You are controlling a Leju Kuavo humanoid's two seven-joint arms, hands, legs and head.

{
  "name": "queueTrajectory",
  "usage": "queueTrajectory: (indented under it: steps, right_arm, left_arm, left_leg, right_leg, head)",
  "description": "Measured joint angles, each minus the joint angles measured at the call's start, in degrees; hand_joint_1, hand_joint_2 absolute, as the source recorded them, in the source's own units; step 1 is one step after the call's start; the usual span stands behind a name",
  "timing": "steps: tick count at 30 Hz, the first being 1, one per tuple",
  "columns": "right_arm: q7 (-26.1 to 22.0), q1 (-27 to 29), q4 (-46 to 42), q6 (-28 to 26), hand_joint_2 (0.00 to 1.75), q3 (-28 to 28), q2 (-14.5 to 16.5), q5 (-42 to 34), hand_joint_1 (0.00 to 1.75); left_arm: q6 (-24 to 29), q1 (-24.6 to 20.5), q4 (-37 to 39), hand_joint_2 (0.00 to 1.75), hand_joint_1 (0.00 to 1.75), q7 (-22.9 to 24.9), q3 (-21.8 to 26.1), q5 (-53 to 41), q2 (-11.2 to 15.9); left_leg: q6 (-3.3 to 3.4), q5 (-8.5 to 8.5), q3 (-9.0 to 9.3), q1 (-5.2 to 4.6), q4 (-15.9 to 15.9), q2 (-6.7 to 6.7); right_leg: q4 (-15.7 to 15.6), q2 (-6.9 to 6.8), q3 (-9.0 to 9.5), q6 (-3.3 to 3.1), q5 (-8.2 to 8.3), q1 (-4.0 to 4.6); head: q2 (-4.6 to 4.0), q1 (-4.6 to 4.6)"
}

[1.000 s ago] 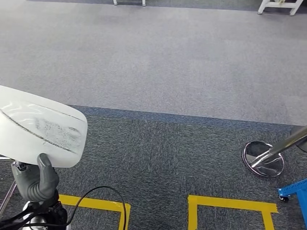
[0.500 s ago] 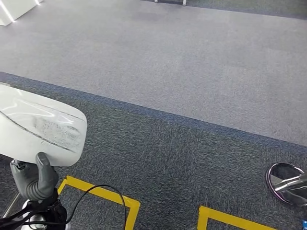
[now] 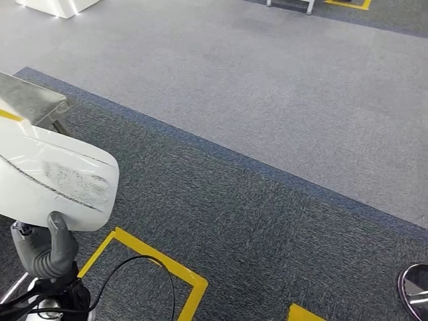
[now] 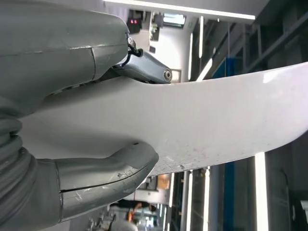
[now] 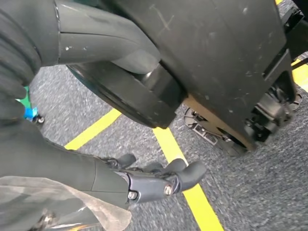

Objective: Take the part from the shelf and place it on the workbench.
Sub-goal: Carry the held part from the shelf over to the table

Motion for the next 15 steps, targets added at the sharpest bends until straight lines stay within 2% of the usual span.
queueTrajectory:
  steps: [2, 4, 5, 6, 7, 8, 9, 10, 11, 13, 15]
  right_arm:
    - [-0.1, 0.0, 0.0, 0.0, 1.75, 0.2, 0.0, 0.1, 0.00]
    - [-0.3, 0.0, 0.0, 0.0, 1.75, 0.3, 0.0, 0.1, 0.00]
    - [-0.4, -0.1, 0.0, 0.0, 1.75, 0.3, 0.0, 0.1, 0.00]
    - [-0.5, -0.2, 0.0, 0.0, 1.75, 0.3, 0.0, 0.1, 0.00]
    - [-0.4, -0.4, 0.0, 0.0, 1.75, 0.3, 0.0, 0.1, 0.00]
    - [-0.4, -0.4, 0.0, 0.0, 1.75, 0.3, -0.1, 0.1, 0.00]
    - [-0.3, -0.4, 0.0, 0.0, 1.75, 0.3, -0.1, 0.1, 0.00]
    - [-0.3, -0.3, 0.0, 0.0, 1.75, 0.3, -0.1, 0.1, 0.00]
    - [-0.2, -0.1, 0.0, 0.0, 1.75, 0.4, -0.1, 0.1, 0.00]
    - [-0.2, 0.1, 0.0, 0.0, 1.75, 0.4, -0.1, 0.1, 0.00]
    - [-0.1, 0.0, 0.0, 0.0, 1.75, 0.6, -0.1, 0.2, 0.00]
  left_arm:
    - [0.0, -0.1, 0.0, 1.75, 1.75, 0.0, 0.2, -0.2, 0.0]
    - [-0.1, -0.3, 0.0, 1.75, 1.75, -0.1, 0.3, -0.4, -0.1]
    - [-0.2, -0.4, 0.0, 1.75, 1.75, -0.1, 0.3, -0.4, -0.1]
    - [-0.2, -0.4, 0.1, 1.75, 1.75, 0.0, 0.3, -0.4, -0.2]
    - [-0.2, -0.3, 0.1, 1.75, 1.75, 0.0, 0.3, -0.5, -0.2]
    - [-0.2, -0.3, 0.1, 1.75, 1.75, 0.1, 0.4, -0.5, -0.2]
    - [-0.2, -0.3, 0.2, 1.75, 1.75, 0.2, 0.4, -0.6, -0.2]
    - [-0.2, -0.3, 0.3, 1.75, 1.75, 0.4, 0.4, -0.7, -0.3]
    - [-0.2, -0.4, 0.3, 1.75, 1.75, 0.5, 0.4, -0.7, -0.3]
    - [-0.1, -0.4, 0.4, 1.75, 1.75, 0.7, 0.5, -0.9, -0.3]
    - [0.0, -0.3, 0.4, 1.75, 1.75, 0.8, 0.5, -1.0, -0.3]
  left_leg:
    - [0.57, 0.29, 0.32, 0.46, -0.6, -1.24]
    - [0.89, 0.38, 0.47, 0.73, -0.8, -2.45]
    - [0.95, 0.36, 0.46, 0.75, -0.8, -3.04]
    - [0.98, 0.34, 0.51, 0.77, -0.8, -3.69]
    - [0.97, 0.32, 0.57, 0.80, -0.8, -4.39]
    - [0.91, 0.27, 0.66, 0.88, -0.7, -5.19]
    - [0.78, 0.19, 0.74, 0.99, -0.6, -6.02]
    - [0.54, 0.07, 0.69, 1.04, -0.4, -6.84]
    - [0.23, -0.05, 0.46, 1.08, 0.0, -7.63]
    - [-0.55, 0.06, -0.21, 1.14, 0.4, -8.97]
    - [-1.20, 0.31, -0.64, 1.35, 0.5, -10.01]
  right_leg:
    - [2.3, 2.44, -0.98, 0.55, -1.57, -0.13]
    - [8.9, 5.64, -4.47, 0.89, -4.67, -0.28]
    - [12.7, 6.24, -6.56, 1.00, -5.99, -0.32]
    - [15.2, 6.47, -8.12, 1.12, -6.38, -0.35]
    - [15.8, 6.56, -8.77, 1.20, -5.67, -0.39]
    - [14.2, 6.71, -8.37, 1.28, -3.85, -0.47]
    - [10.9, 7.24, -7.11, 1.37, -1.38, -0.62]
    - [7.4, 8.76, -5.63, 1.48, 0.46, -0.88]
    - [4.1, 10.38, -4.22, 1.50, 1.58, -1.16]
    - [1.4, 12.52, -2.91, 1.21, 1.66, -1.38]
    - [1.1, 11.43, -2.59, 0.51, 1.74, -1.29]
  head:
    - [0.00, 0.28]
    - [0.00, 0.68]
    - [0.00, 0.78]
    - [-0.01, 0.79]
    - [-0.01, 0.80]
    - [-0.01, 0.82]
    - [-0.01, 0.83]
    - [-0.01, 0.86]
    - [0.00, 0.88]
    - [0.00, 0.95]
    - [0.00, 0.95]
